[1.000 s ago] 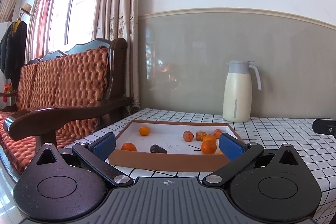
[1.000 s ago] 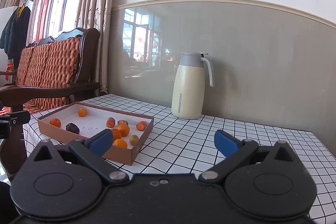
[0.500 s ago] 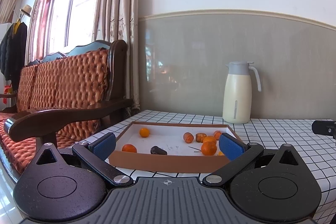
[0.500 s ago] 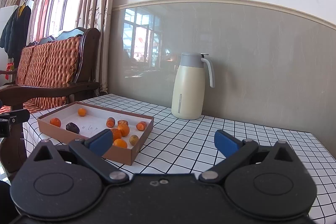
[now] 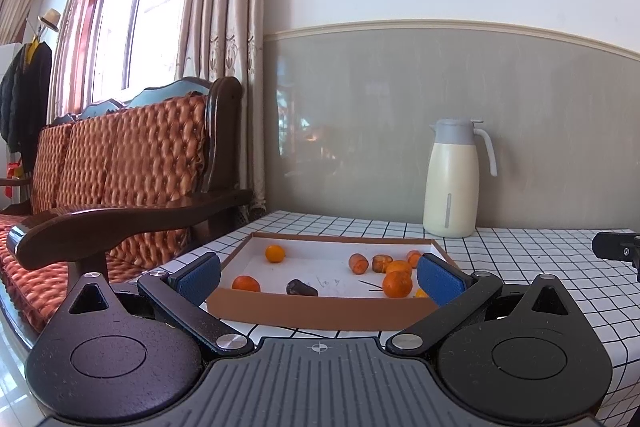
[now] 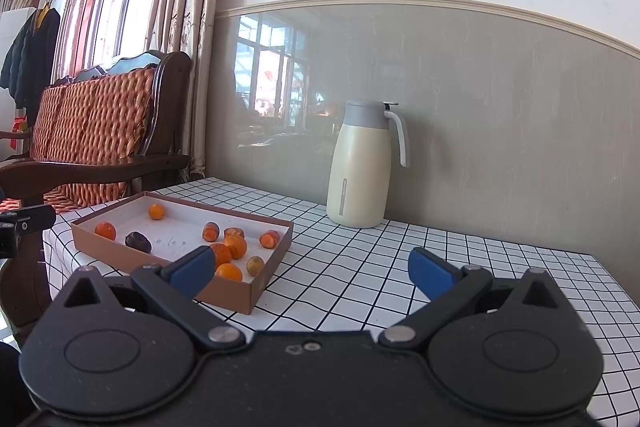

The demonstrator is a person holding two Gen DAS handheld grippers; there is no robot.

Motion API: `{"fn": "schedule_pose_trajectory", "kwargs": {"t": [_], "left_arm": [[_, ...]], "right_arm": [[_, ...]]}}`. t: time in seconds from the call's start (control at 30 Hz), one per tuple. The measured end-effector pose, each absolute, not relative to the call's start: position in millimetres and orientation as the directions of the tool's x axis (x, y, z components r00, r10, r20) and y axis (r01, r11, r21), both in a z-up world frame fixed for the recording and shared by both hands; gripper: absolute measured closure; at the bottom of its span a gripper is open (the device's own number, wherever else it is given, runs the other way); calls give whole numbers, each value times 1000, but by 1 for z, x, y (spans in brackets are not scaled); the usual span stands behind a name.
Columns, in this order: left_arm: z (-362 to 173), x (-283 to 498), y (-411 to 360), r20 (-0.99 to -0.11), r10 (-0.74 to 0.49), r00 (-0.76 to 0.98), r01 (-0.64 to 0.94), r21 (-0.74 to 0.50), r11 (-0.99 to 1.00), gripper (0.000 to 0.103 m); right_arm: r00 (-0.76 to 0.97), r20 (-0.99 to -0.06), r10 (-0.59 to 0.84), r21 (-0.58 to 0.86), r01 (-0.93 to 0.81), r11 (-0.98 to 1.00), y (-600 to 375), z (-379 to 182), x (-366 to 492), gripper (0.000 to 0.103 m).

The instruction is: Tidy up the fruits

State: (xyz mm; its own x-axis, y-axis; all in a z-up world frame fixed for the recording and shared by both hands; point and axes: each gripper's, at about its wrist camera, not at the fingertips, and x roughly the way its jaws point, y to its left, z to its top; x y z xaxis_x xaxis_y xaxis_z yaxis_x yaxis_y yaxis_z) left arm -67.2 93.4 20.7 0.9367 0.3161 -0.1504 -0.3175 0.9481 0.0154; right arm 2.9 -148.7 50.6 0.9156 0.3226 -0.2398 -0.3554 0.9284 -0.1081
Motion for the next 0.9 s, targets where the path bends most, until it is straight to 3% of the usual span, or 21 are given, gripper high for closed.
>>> {"fn": "schedule_pose_trajectory", "kwargs": {"t": [0.9], "left_arm": [[21,-77,92,-90,319,944,-319,13,948,0]], "right_arm": [[916,-239,322,-111,-355,928,-149,51,3,6]]}}
